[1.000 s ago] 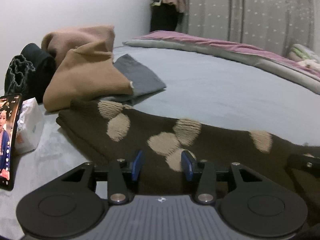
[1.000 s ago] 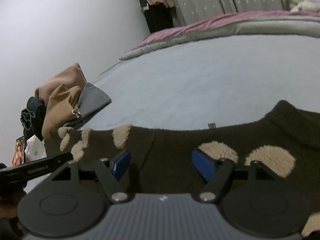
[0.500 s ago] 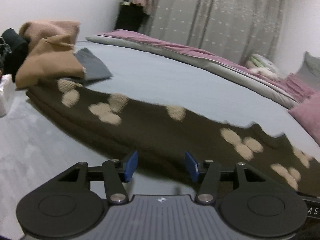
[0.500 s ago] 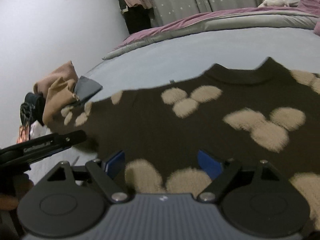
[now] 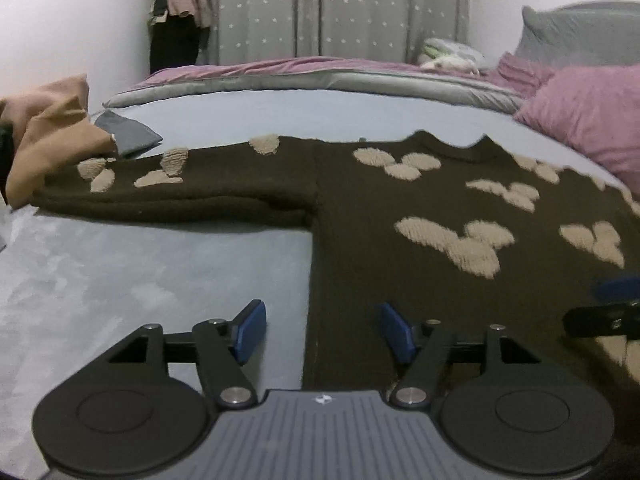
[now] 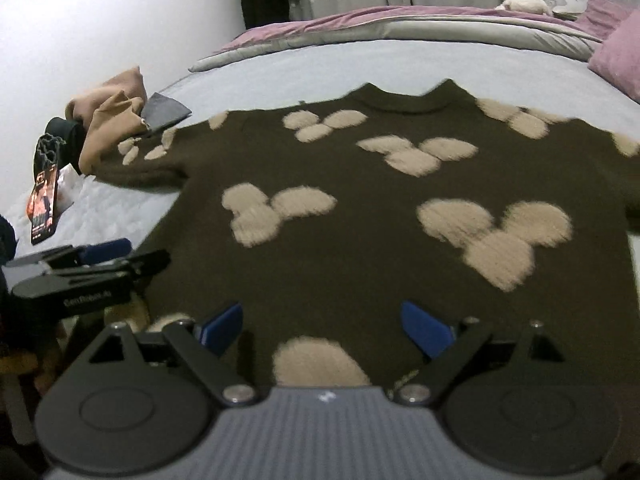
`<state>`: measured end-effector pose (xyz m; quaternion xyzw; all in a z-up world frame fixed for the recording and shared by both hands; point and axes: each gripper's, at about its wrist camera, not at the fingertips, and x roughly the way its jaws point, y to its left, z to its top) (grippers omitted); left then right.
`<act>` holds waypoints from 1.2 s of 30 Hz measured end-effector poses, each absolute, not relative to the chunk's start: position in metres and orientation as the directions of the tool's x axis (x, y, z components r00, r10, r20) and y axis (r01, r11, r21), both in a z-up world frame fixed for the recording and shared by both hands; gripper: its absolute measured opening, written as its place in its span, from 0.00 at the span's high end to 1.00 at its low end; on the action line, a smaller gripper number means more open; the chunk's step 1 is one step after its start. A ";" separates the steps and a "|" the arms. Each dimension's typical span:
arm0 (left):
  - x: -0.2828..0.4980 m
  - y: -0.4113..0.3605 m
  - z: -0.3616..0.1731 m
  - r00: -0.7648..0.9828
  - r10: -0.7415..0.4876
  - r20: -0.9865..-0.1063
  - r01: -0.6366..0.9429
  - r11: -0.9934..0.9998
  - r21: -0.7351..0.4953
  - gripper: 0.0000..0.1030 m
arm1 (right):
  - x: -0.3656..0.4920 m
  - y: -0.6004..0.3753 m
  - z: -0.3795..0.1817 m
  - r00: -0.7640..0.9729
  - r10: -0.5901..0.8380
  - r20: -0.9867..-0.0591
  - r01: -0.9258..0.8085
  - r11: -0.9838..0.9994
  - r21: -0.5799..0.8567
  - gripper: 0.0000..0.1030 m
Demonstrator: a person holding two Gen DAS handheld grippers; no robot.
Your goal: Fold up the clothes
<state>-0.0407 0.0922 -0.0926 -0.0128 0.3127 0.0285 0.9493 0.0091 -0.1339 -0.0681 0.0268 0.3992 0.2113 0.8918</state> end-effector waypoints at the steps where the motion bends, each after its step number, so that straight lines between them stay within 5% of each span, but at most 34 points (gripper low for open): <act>1: -0.043 0.092 -0.091 0.800 0.047 -0.598 -0.055 0.998 0.005 0.36 | 0.005 -0.140 -0.068 0.590 0.394 -0.704 -0.352 0.911 0.215 0.11; 16: -0.006 0.064 -0.035 0.820 -0.027 -0.572 0.042 0.999 0.013 0.29 | 0.030 -0.213 -0.048 0.631 0.263 -0.730 -0.156 0.965 0.213 0.10; 28: 0.046 0.039 -0.063 0.799 -0.116 -0.591 0.077 0.993 -0.090 0.21 | 0.070 -0.295 -0.067 0.683 0.170 -0.711 0.102 0.941 0.323 0.10; 36: 0.067 0.033 -0.080 0.807 -0.136 -0.574 0.091 0.990 -0.107 0.18 | 0.082 -0.369 -0.088 0.774 0.168 -0.611 0.263 0.792 0.551 0.10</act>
